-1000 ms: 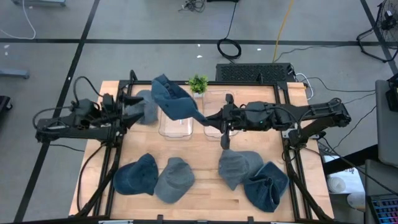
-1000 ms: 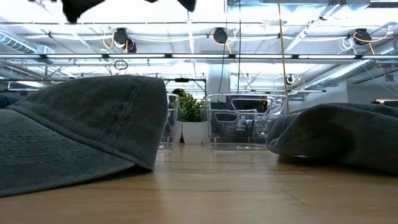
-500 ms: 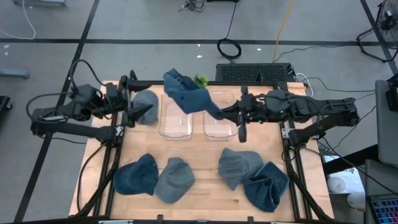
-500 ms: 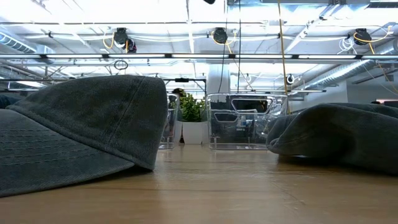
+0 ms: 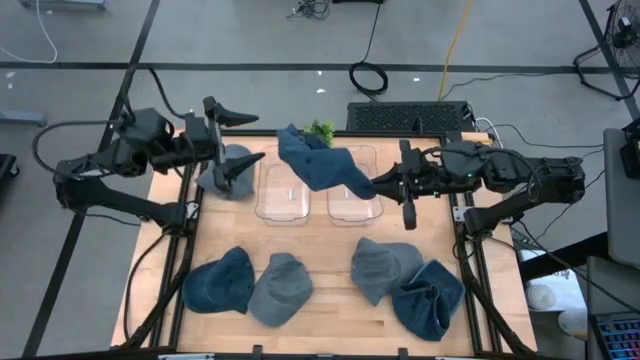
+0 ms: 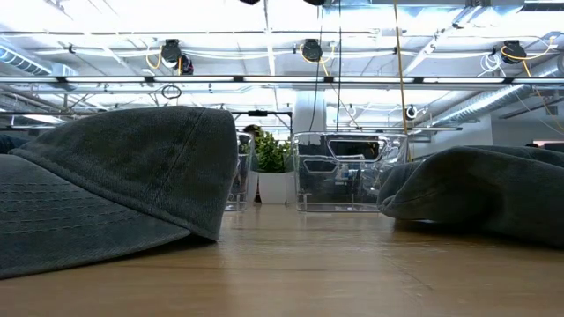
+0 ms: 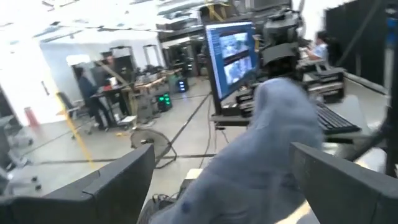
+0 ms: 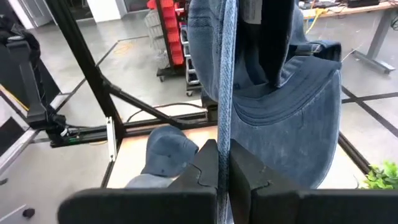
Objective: Pick & Place hat
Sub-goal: Put the top blue cap into the left transparent bin
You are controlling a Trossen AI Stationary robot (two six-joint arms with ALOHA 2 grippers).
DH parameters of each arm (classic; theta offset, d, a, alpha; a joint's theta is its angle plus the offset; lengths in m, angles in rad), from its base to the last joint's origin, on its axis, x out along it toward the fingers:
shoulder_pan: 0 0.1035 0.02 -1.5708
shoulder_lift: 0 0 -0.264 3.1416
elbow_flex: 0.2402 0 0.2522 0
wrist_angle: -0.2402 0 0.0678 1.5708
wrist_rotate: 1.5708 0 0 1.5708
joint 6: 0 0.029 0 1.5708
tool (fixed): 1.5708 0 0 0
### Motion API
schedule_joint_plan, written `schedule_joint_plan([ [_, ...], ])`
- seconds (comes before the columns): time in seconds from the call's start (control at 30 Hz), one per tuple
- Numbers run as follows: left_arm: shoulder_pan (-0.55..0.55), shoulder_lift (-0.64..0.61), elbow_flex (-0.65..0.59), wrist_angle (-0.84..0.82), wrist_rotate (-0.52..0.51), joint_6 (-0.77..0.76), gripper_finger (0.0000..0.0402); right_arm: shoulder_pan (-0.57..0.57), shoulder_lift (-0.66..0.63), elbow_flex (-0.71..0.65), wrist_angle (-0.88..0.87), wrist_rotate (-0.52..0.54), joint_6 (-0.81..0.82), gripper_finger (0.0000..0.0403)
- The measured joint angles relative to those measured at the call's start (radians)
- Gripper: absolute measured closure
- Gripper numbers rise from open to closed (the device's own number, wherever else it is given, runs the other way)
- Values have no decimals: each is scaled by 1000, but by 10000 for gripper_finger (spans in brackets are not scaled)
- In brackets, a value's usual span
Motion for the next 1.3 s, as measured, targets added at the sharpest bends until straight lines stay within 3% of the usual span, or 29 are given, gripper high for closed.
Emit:
schedule_joint_plan([
  [0.27, -9, 131, 226, -200, 158, -11, 23, 1, 5, 0, -8, -79, 31, 403],
  [0.4, -26, 182, 293, -303, 168, 8, 23, 1, 5, 0, -8, -108, 45, 403],
  [0.7, -48, 258, 313, -350, 201, -10, 23, 1, 5, 0, -8, -119, 45, 403],
  [1.03, -47, 306, 312, -395, 171, -61, 25, 1, 5, 0, -38, -119, 34, 403],
  [1.17, -47, 302, 312, -374, 164, -72, 64, 1, 5, 0, -46, -117, 15, 403],
  [1.3, -47, 292, 312, -374, 202, -78, 143, 1, 5, 0, -44, -71, -9, 403],
])
